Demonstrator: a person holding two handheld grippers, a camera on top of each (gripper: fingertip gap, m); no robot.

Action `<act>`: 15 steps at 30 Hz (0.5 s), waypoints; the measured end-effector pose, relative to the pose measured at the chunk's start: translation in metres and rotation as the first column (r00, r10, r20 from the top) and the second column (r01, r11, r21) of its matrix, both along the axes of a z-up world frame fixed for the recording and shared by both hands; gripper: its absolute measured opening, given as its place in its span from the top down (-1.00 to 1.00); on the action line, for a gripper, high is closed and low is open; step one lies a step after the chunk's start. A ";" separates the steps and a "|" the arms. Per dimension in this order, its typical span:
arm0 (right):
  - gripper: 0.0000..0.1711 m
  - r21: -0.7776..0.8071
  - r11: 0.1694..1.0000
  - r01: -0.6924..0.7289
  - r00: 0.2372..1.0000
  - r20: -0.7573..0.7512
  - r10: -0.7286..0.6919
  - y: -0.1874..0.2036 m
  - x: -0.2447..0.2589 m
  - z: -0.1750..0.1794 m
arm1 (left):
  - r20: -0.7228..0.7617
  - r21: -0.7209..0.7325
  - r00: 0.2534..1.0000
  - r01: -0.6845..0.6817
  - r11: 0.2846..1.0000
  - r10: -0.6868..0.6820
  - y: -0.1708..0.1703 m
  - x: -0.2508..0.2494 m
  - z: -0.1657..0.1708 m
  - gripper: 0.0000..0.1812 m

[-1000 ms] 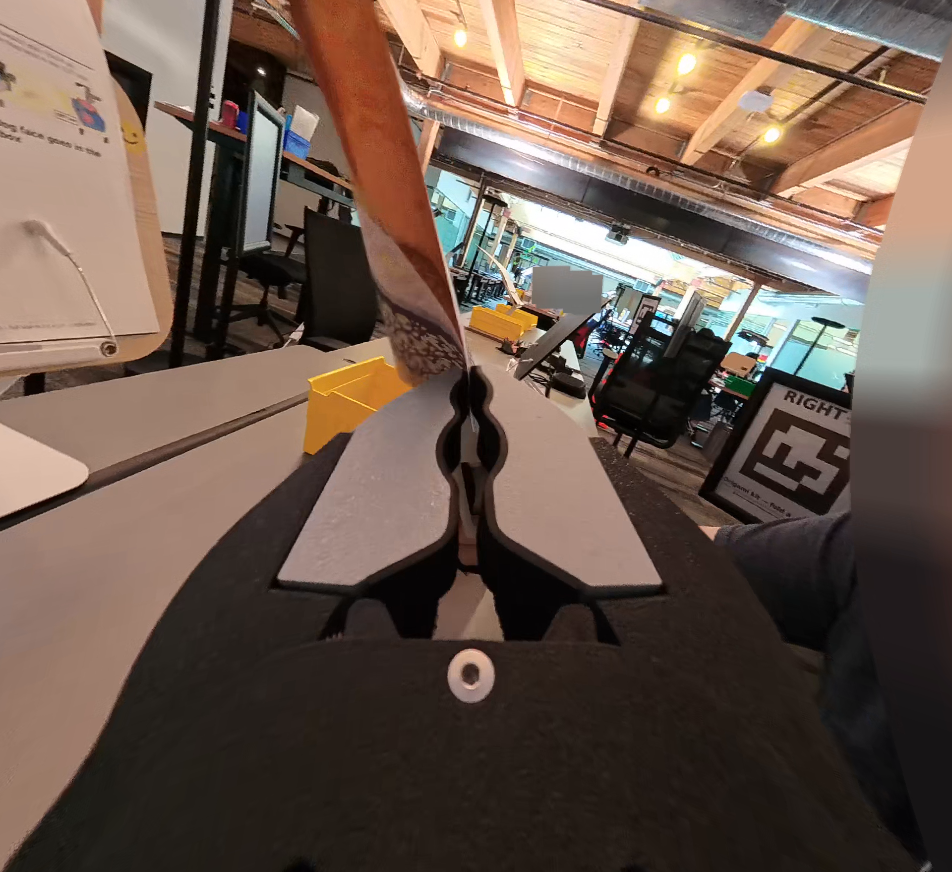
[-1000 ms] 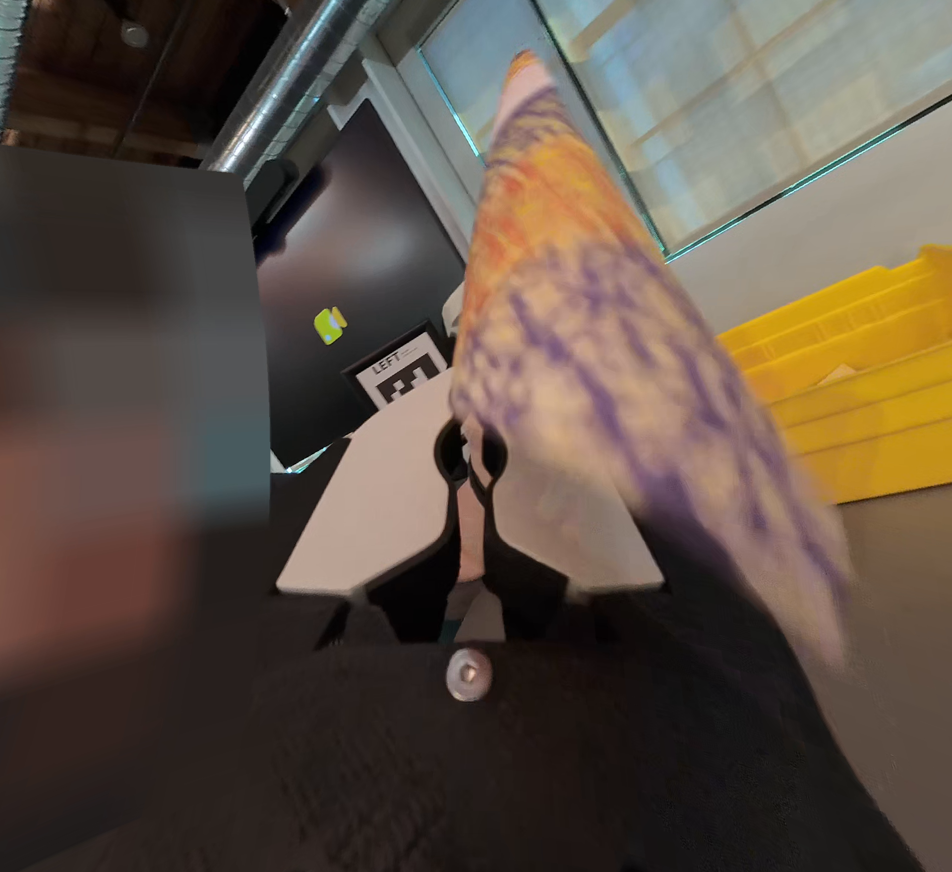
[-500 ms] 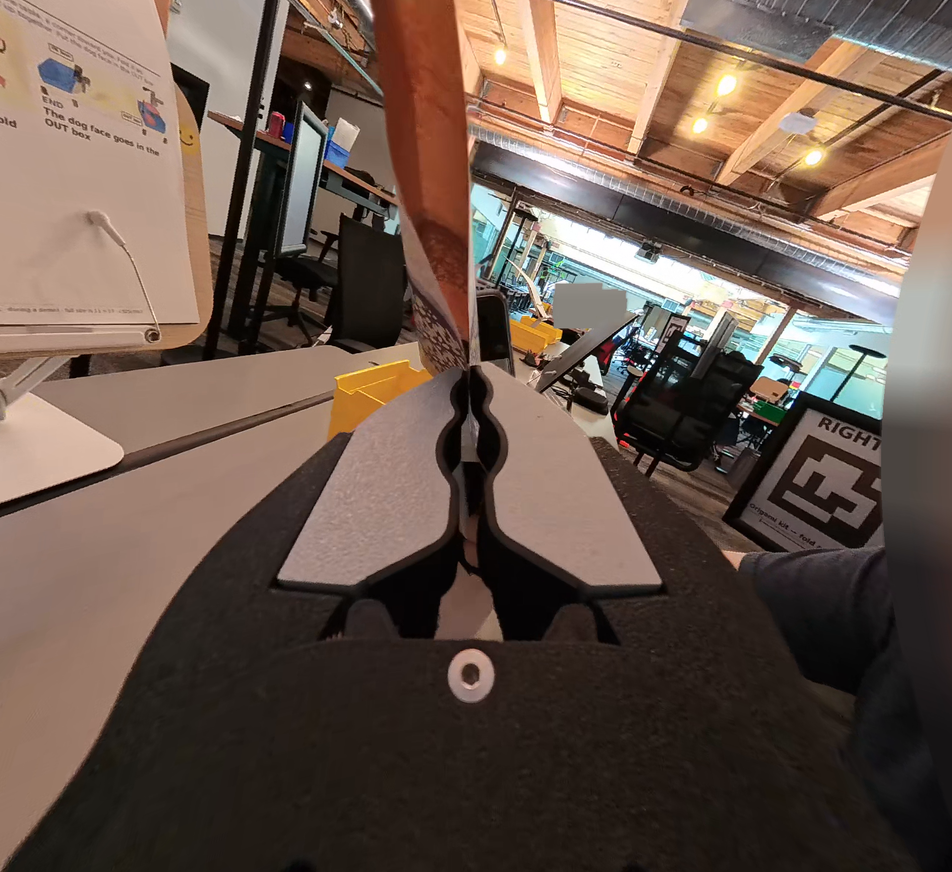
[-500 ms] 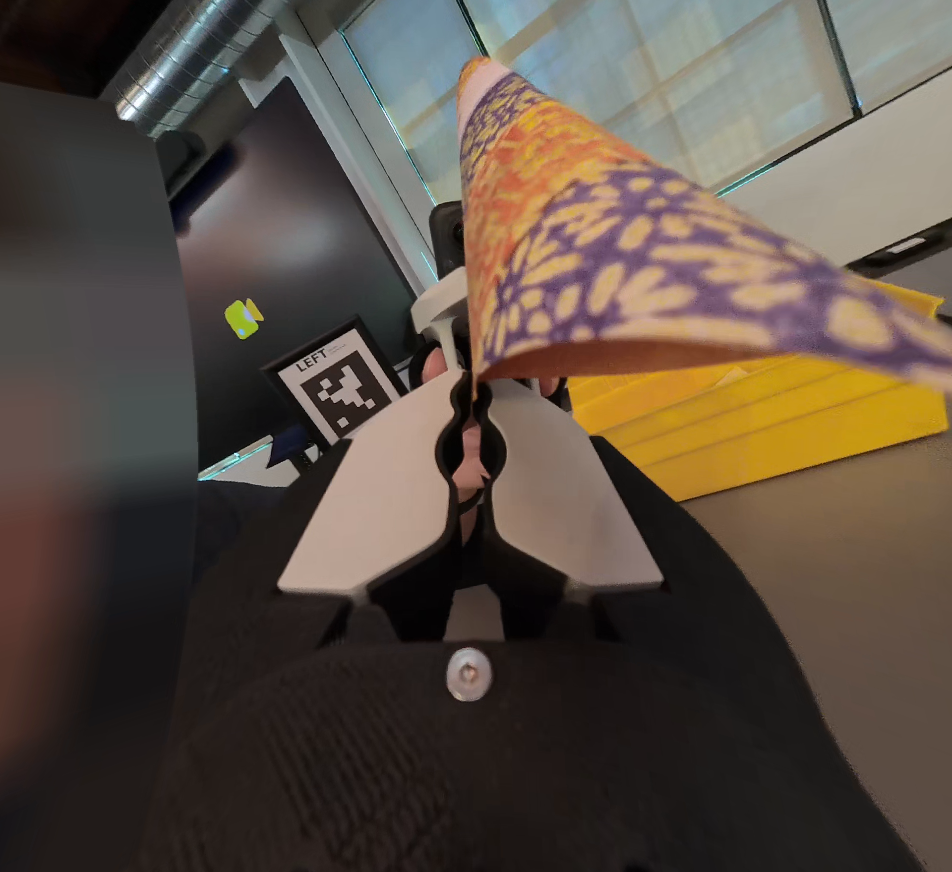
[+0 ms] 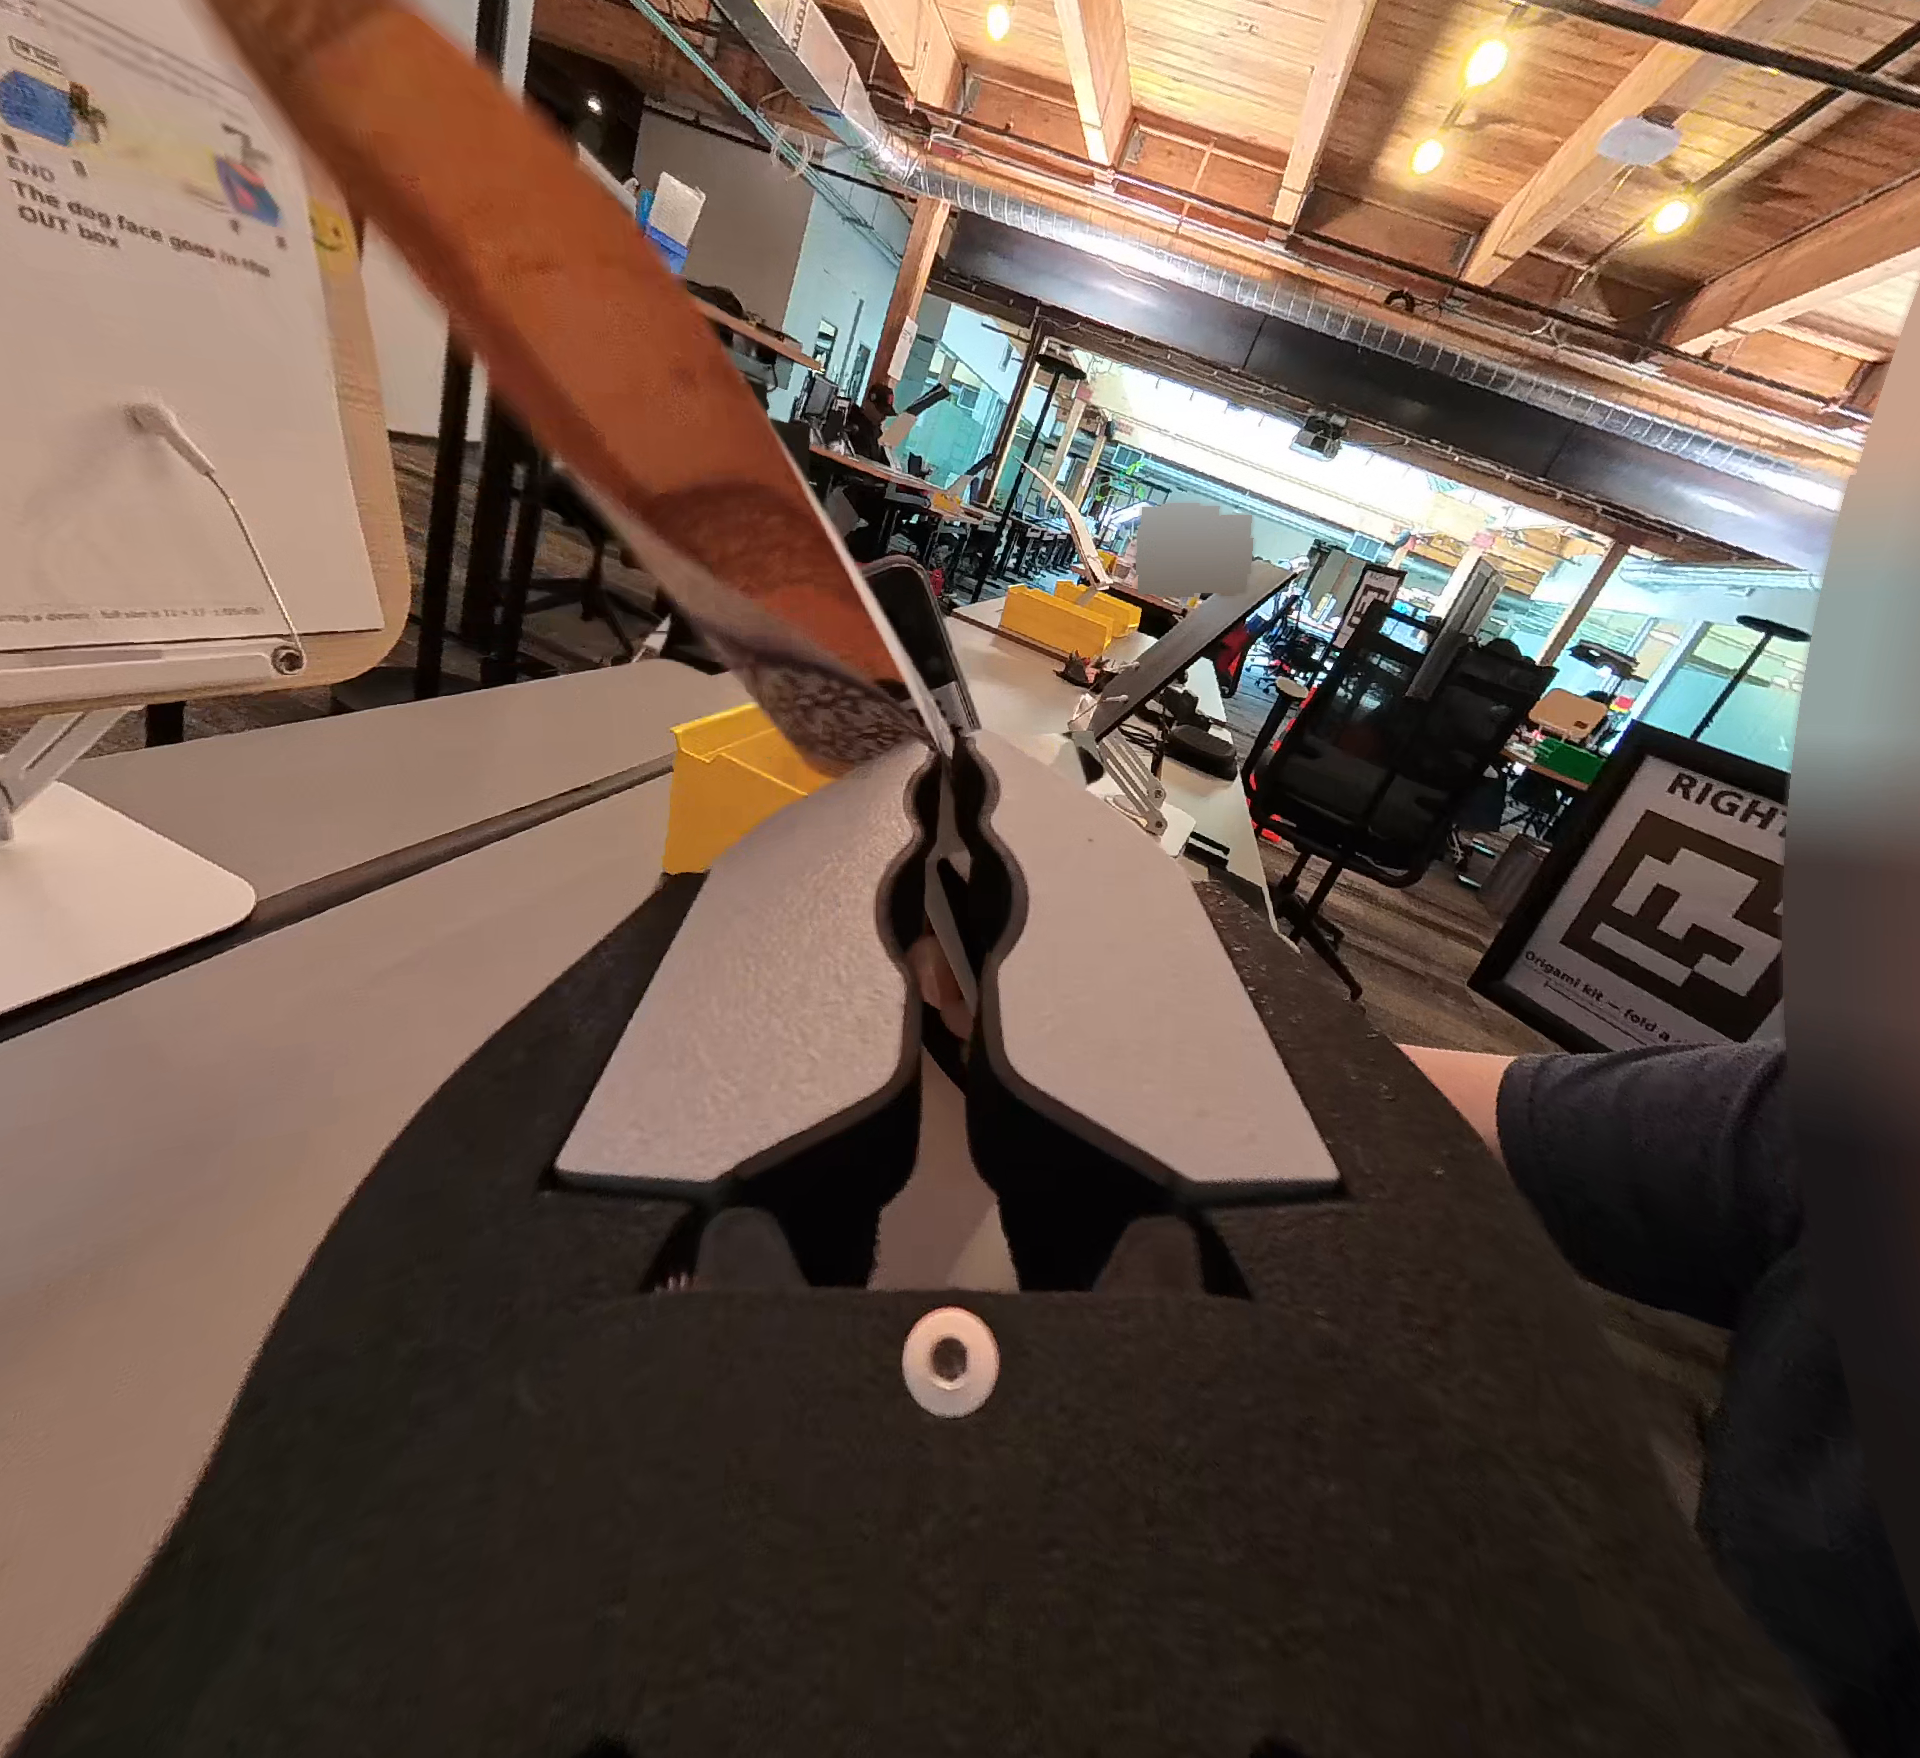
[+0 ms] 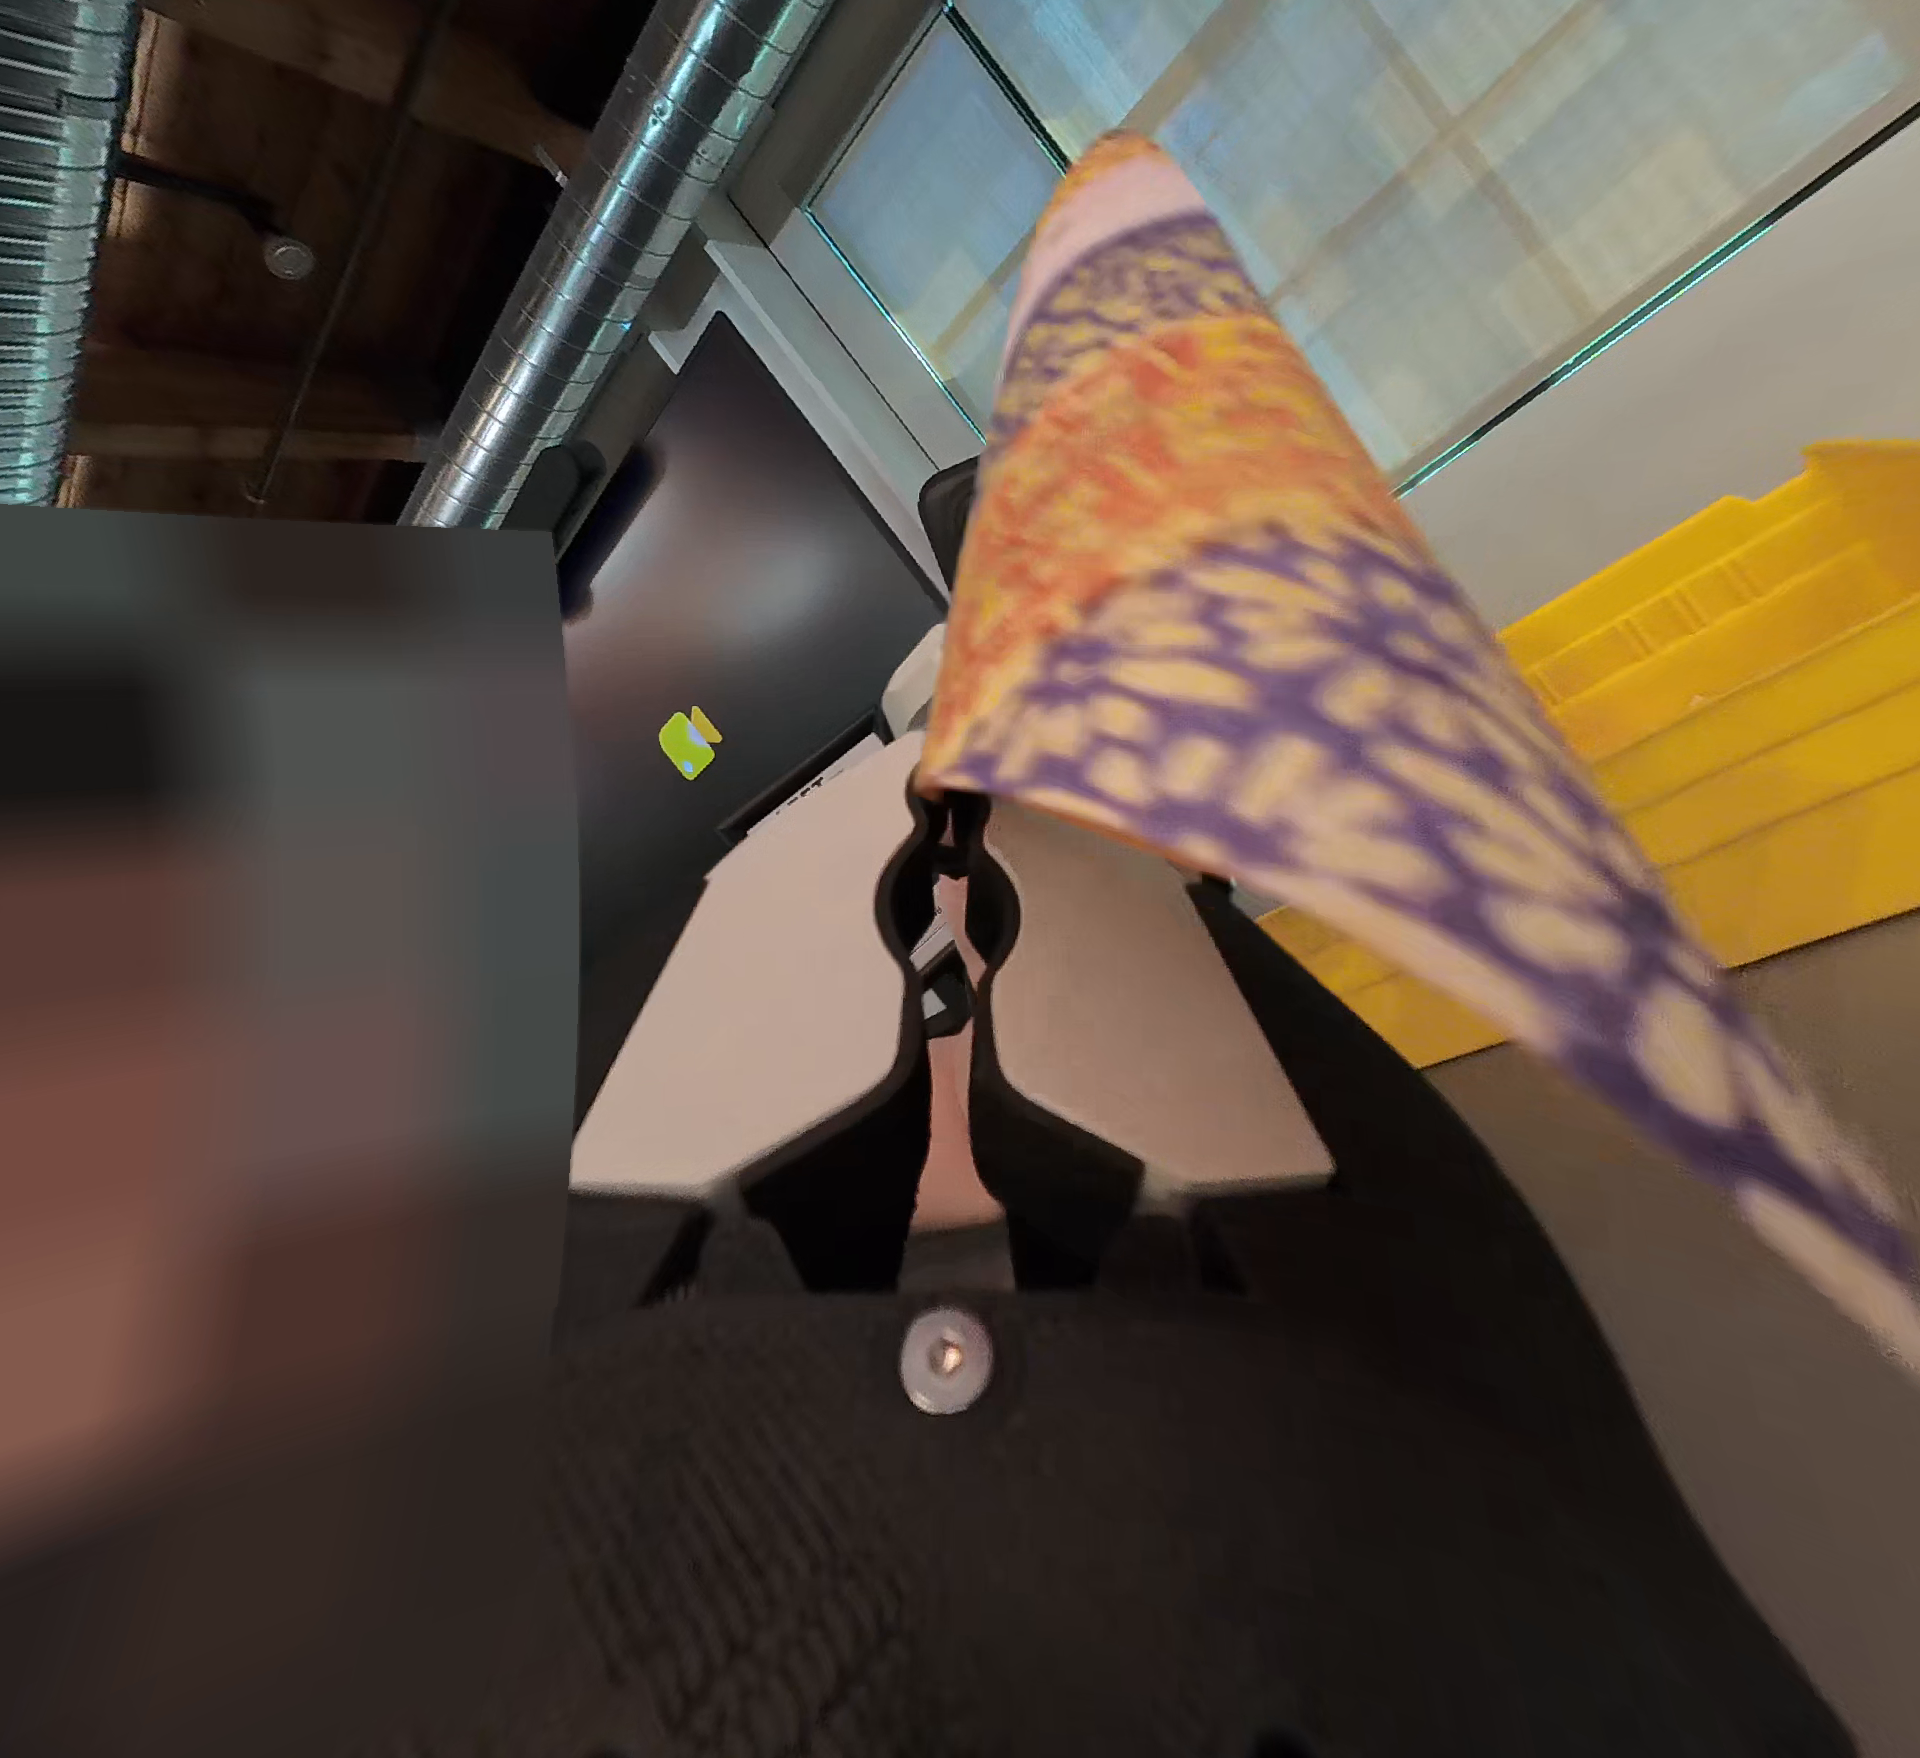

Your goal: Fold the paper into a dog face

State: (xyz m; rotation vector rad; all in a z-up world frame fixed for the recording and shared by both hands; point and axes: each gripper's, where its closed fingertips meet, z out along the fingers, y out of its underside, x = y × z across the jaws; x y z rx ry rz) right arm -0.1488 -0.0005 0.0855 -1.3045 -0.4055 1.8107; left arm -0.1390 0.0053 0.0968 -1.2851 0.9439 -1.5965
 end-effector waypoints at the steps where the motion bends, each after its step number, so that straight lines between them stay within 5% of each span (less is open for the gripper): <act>1: 0.98 -0.004 1.000 -0.005 1.000 -0.001 0.005 0.000 0.000 0.000 | -0.001 0.004 1.000 0.000 1.000 0.000 -0.001 0.000 0.000 0.98; 11: 0.99 -0.014 0.999 -0.041 0.999 -0.010 0.041 -0.002 -0.004 -0.002 | -0.025 0.054 1.000 -0.009 0.999 0.011 -0.005 0.001 0.000 0.96; 15: 0.98 0.094 0.993 0.068 0.995 0.067 -0.074 0.003 -0.004 -0.007 | -0.055 0.099 0.997 -0.051 0.994 0.057 -0.003 0.001 -0.003 1.00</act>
